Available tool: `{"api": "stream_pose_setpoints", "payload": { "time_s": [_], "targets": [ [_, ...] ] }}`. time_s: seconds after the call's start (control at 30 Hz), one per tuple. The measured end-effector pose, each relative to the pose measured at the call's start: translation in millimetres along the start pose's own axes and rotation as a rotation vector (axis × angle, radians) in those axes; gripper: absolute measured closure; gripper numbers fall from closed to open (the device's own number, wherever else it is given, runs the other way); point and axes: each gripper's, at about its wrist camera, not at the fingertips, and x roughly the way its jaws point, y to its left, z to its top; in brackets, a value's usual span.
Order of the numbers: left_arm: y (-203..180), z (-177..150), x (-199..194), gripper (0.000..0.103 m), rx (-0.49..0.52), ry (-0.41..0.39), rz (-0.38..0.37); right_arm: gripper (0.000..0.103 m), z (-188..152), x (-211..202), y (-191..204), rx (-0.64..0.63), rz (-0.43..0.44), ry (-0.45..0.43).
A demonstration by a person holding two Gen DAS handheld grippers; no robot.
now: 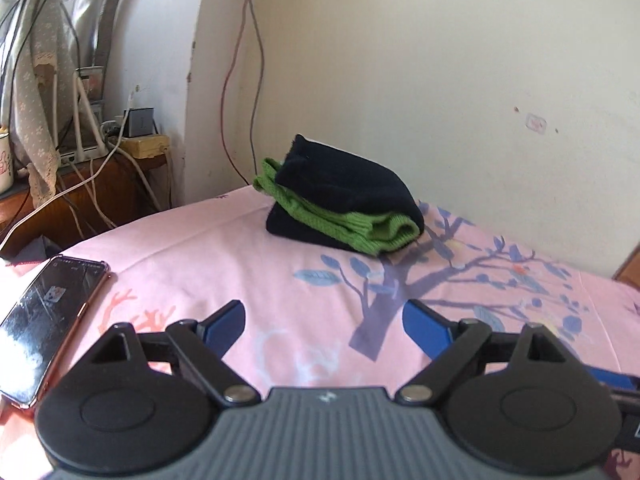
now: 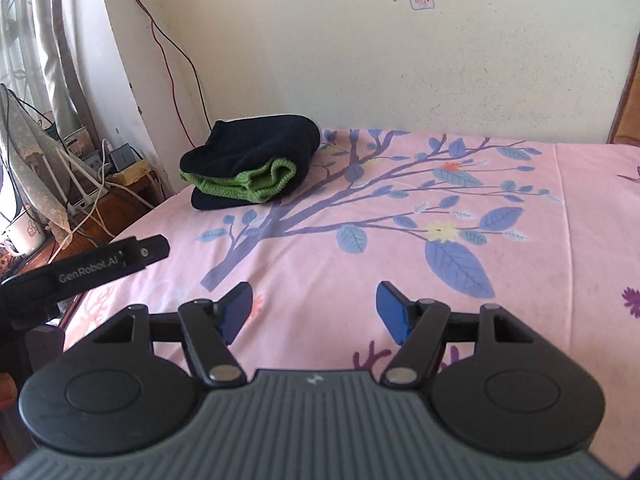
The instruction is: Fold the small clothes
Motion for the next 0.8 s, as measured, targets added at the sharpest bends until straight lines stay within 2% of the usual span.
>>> {"api": "stream_pose_setpoints", "payload": {
  "time_s": [0.13, 0.2, 0.33, 0.53, 0.8],
  "targets": [
    [-12.5, 0.3, 4.5, 0.012, 0.053, 0.004, -0.017, 0.032, 4.2, -2.8, -5.7, -0.005, -0.005, -0.025],
    [-14.8, 1.6, 7.6, 0.005, 0.06, -0.004, -0.018, 0.032, 7.5, 0.4, -10.9, 0.003, -0.015, -0.028],
    [-17.4, 7.1, 19.6, 0.0, 0.076, -0.01, 0.009, 0.032, 14.1, 15.1, -20.6, 0.027, -0.037, -0.024],
    [-16.2, 16.1, 39.4, 0.0, 0.068, -0.016, 0.051, 0.032, 22.5, 38.7, -21.3, 0.031, -0.028, -0.009],
    [-14.3, 11.8, 57.8, 0.0, 0.035, 0.027, 0.081, 0.03, 19.2, 47.0, -28.1, 0.022, -0.002, 0.007]
  ]
}}
